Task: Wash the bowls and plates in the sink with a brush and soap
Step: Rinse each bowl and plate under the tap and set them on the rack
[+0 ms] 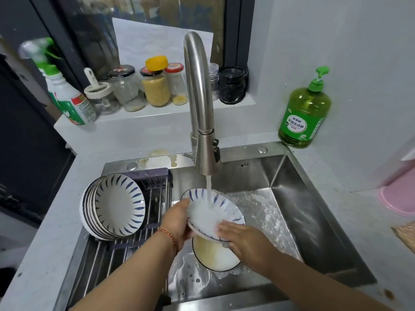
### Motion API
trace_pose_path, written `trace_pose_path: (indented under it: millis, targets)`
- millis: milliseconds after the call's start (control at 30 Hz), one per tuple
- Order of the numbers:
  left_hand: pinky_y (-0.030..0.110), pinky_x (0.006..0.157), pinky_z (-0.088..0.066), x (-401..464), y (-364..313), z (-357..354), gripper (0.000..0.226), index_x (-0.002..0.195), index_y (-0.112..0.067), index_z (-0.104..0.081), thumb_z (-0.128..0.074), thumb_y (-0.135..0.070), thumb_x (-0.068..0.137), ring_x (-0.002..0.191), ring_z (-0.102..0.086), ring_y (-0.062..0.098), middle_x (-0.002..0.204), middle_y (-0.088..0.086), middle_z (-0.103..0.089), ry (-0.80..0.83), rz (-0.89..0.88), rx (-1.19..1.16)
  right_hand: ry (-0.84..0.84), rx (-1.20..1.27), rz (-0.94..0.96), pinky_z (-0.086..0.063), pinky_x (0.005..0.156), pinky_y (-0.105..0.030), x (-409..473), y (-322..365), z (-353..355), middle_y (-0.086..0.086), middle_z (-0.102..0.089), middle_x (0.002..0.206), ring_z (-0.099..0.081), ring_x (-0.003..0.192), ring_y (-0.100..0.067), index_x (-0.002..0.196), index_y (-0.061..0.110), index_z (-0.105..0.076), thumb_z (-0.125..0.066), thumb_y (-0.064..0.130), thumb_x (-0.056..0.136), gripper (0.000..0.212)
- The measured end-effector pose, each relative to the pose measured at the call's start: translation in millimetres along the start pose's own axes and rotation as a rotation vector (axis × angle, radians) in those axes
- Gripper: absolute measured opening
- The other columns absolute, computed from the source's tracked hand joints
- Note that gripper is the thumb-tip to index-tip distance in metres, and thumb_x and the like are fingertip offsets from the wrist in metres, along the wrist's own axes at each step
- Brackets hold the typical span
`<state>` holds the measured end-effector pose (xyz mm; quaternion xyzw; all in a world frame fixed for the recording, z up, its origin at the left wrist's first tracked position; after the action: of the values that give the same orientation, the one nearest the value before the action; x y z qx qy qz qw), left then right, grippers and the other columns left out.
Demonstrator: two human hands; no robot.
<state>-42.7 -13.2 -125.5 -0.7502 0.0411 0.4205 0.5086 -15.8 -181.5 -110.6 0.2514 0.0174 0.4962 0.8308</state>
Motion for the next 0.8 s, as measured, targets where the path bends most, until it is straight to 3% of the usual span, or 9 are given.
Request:
trace_pose_path:
  millis: [100, 167, 233, 333, 400, 500, 633, 733, 800]
  targets:
    - [0.033, 0.058, -0.057, -8, 1, -23, 0.023, 0.104, -0.012, -0.061, -0.053, -0.033, 0.097, 0.082, -0.067, 0.028, 0.095, 0.012, -0.068, 0.016, -0.055, 0.072, 0.012, 0.109, -0.233, -0.050, 0.079, -0.023, 4, -3, 3, 0.004, -0.071, 0.106, -0.065, 0.095, -0.013, 0.116, 0.023, -0.065, -0.045, 0.049, 0.082, 0.048]
    - [0.033, 0.065, -0.056, -20, 6, -46, 0.023, 0.110, -0.011, -0.056, -0.055, -0.029, 0.095, 0.079, -0.065, 0.025, 0.089, 0.009, -0.066, 0.042, -0.143, 0.149, 0.021, 0.362, -0.458, -0.043, 0.070, -0.021, 5, -7, 3, 0.005, -0.069, 0.088, -0.062, 0.082, -0.015, 0.104, 0.023, -0.066, -0.036, 0.056, 0.079, 0.051]
    - [0.033, 0.080, -0.053, -26, 15, -65, 0.047, 0.133, -0.014, -0.043, -0.056, -0.034, 0.092, 0.089, -0.064, 0.021, 0.100, 0.004, -0.066, 0.075, -0.234, 0.320, -0.040, 0.557, -0.639, -0.042, 0.063, -0.017, 9, -13, 3, 0.005, -0.065, 0.080, -0.059, 0.076, -0.011, 0.093, 0.022, -0.064, -0.049, 0.036, 0.089, 0.021]
    - [0.032, 0.102, -0.040, -26, 19, -83, 0.067, 0.153, -0.018, -0.005, -0.043, -0.035, 0.100, 0.121, -0.052, 0.023, 0.135, 0.005, -0.051, 0.086, -0.277, 0.516, -0.068, 0.764, -0.848, -0.040, 0.062, -0.024, 11, -23, -7, -0.007, -0.060, 0.075, -0.052, 0.072, -0.016, 0.082, 0.011, -0.064, -0.046, 0.013, 0.092, 0.021]
    - [0.038, 0.109, -0.035, -19, 8, -83, 0.062, 0.150, -0.008, -0.014, -0.038, -0.039, 0.101, 0.128, -0.046, 0.029, 0.142, 0.014, -0.045, 0.015, -0.277, 0.515, -0.073, 0.797, -0.846, -0.037, 0.065, -0.030, 12, -24, -10, -0.012, -0.056, 0.070, -0.048, 0.071, -0.017, 0.071, 0.010, -0.057, -0.046, 0.019, 0.078, 0.016]
    - [0.033, 0.103, -0.035, -8, -16, -77, 0.051, 0.141, -0.003, -0.035, -0.030, -0.038, 0.104, 0.124, -0.048, 0.031, 0.135, 0.018, -0.050, -0.073, -0.256, 0.481, -0.071, 0.870, -0.829, -0.045, 0.068, -0.030, 11, -20, -4, -0.008, -0.066, 0.075, -0.057, 0.070, -0.016, 0.073, 0.019, -0.063, -0.055, 0.026, 0.070, 0.011]
    - [0.032, 0.074, -0.046, 4, -31, -71, 0.034, 0.109, -0.015, -0.055, -0.031, -0.039, 0.104, 0.081, -0.060, 0.023, 0.097, 0.013, -0.061, -0.034, -0.235, 0.274, -0.116, 1.039, -0.806, -0.050, 0.067, -0.033, 10, -19, 3, -0.008, -0.071, 0.087, -0.063, 0.075, -0.021, 0.093, 0.021, -0.068, -0.064, 0.018, 0.088, 0.007]
    - [0.037, 0.094, -0.045, 14, -26, -62, 0.045, 0.122, -0.011, -0.055, -0.026, -0.040, 0.103, 0.105, -0.059, 0.029, 0.120, 0.013, -0.061, -0.022, -0.194, 0.309, -0.209, 1.244, -0.829, -0.051, 0.071, -0.045, 9, -24, 3, -0.017, -0.072, 0.101, -0.067, 0.085, -0.030, 0.108, 0.011, -0.068, -0.067, 0.022, 0.079, 0.031]
    - [0.043, 0.103, -0.040, 20, -19, -50, 0.049, 0.129, -0.019, -0.049, -0.027, -0.048, 0.097, 0.111, -0.054, 0.030, 0.123, 0.009, -0.059, -0.035, -0.146, 0.340, -0.262, 1.423, -0.799, -0.053, 0.077, -0.045, 12, -25, 3, -0.020, -0.070, 0.106, -0.068, 0.093, -0.032, 0.114, 0.004, -0.064, -0.065, 0.020, 0.074, 0.044]
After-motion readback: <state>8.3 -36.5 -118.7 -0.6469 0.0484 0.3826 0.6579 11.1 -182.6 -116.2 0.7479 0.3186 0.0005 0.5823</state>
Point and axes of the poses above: each hand's wrist, its own x-axis towards the middle knuckle, its own z-axis out of the back of the hand, y = z × x, the point moved 6 cm from there along x, towards the middle knuckle
